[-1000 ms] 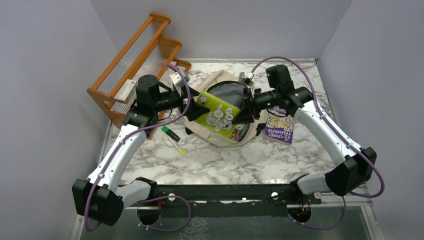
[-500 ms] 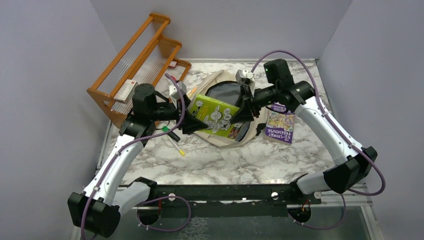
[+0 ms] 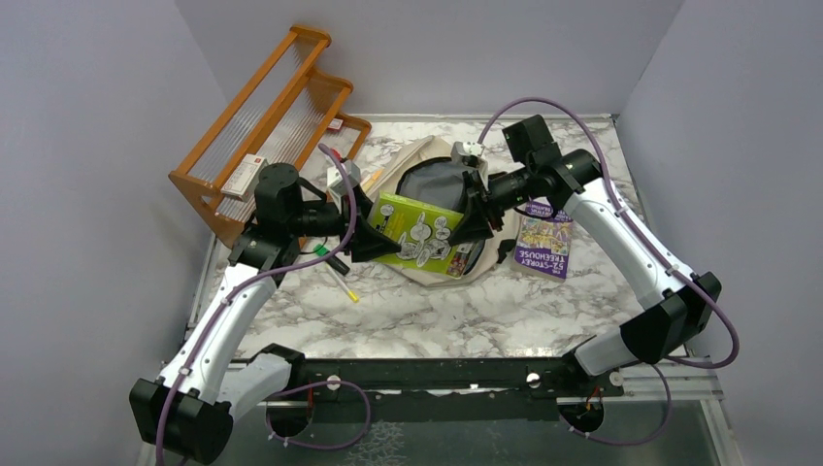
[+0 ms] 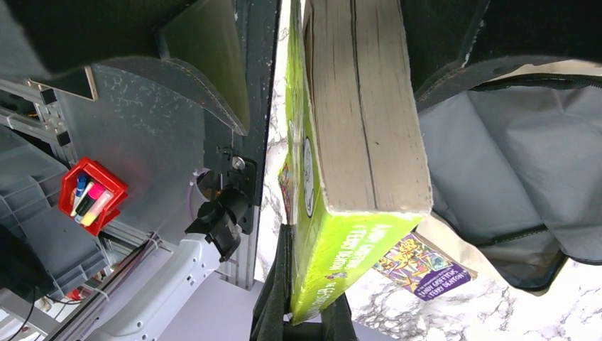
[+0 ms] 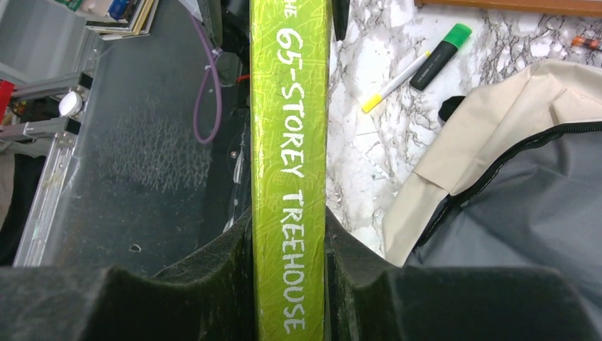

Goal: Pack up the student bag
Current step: Pick up the book from the center of the board.

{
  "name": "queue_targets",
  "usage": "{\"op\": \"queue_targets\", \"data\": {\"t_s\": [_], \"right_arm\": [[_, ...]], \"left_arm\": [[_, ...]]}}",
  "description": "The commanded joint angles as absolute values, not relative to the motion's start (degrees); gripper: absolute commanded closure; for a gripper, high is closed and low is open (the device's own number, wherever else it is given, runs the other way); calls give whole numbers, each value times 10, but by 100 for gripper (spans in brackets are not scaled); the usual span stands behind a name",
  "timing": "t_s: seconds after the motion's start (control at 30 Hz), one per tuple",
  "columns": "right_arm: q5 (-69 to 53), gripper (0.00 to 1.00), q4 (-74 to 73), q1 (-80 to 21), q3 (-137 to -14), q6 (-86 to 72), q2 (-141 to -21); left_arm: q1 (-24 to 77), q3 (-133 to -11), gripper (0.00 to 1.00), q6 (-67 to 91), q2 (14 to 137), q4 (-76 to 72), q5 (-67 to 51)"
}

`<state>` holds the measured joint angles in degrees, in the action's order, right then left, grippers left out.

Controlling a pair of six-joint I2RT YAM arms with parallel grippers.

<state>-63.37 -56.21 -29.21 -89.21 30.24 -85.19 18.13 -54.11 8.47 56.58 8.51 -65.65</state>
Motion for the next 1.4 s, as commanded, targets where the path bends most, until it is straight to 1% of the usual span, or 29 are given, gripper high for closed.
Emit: {"op": "queue_targets", "data": {"t_s": [0.0,0.07,0.17,0.33,0.4,0.43,0.47,0.53,0.6,0.67,0.77,0.87,0.97,1.1,1.23,1.37], "right_arm": [[-654,100,-575,-296,-920,320,-845],[-655,100,-570,-296,-918,318,-845],[-663,99,-567,-295,-921,319,-846],[-678,98,-551,-296,-915,319,-842],[-675,93,-523,-296,-898,304,-835],[-673,89,-506,-295,-886,293,-829],[-669,87,-487,-295,-875,284,-823],[-663,67,-434,-296,-843,257,-800],[-653,55,-373,-296,-799,218,-772],[-634,46,-304,-296,-752,177,-740],[-577,35,-202,-295,-679,108,-687],[-495,29,-113,-295,-617,40,-643],[-395,25,-59,-294,-567,-24,-601],[-326,19,21,-294,-507,-99,-540],[-324,16,102,-294,-460,-158,-503],[-397,16,193,-294,-436,-222,-506]], "left_arm": [[183,-562,36,75,570,92,-681],[184,-561,43,75,572,92,-685],[184,-559,57,75,573,92,-686],[184,-559,74,75,575,92,-690],[184,-561,88,74,578,91,-690],[184,-564,99,74,581,92,-688],[184,-566,100,75,584,92,-684],[184,-571,100,77,588,91,-676],[184,-573,100,85,587,80,-663],[184,-569,100,109,583,44,-660],[184,-558,100,142,578,-17,-659],[184,-553,100,173,581,-64,-662],[184,-555,100,197,585,-99,-668],[184,-549,100,224,571,-141,-647],[184,-549,100,238,561,-170,-637],[185,-567,100,248,565,-175,-644]]}}
